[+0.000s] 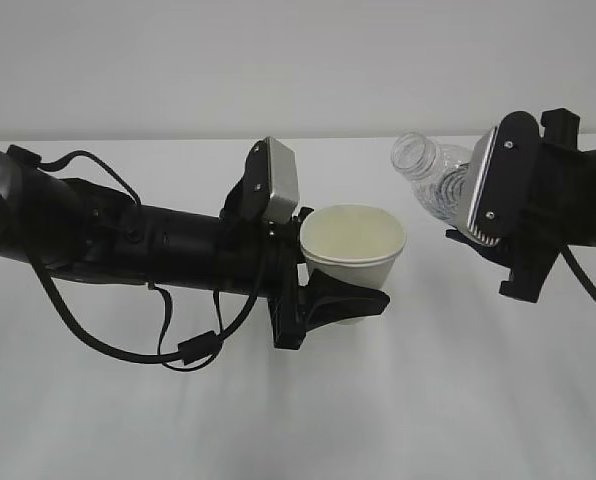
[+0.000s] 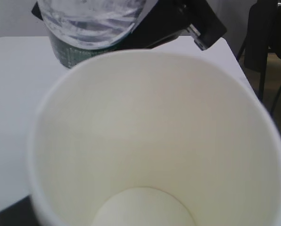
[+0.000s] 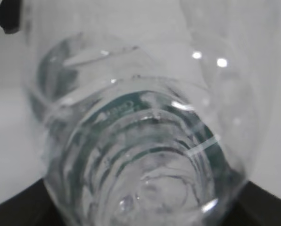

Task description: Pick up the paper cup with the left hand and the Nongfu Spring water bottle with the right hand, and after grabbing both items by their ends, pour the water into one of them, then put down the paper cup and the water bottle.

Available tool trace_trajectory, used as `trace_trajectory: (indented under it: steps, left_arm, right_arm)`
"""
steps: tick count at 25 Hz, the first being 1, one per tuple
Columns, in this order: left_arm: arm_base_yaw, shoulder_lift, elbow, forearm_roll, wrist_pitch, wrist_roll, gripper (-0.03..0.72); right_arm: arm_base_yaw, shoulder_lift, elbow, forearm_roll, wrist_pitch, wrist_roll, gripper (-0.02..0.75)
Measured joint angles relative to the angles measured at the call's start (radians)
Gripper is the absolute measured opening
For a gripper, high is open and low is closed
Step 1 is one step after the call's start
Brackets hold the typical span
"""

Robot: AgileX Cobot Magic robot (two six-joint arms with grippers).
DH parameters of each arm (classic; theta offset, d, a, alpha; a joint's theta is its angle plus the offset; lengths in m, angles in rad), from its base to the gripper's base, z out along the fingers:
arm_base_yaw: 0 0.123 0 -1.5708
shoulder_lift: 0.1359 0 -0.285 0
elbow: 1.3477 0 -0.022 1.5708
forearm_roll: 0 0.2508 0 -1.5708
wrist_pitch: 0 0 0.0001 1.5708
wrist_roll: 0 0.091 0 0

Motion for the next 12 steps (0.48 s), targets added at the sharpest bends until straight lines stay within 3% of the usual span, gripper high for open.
trace_trajectory:
  steps: [12]
  left_arm:
    - [-0.008,0.000,0.000,0.000,-0.029,0.000,0.446]
  right_arm:
    - [0.000,0.000,-0.020,-0.077,-0.006,0.000,0.490]
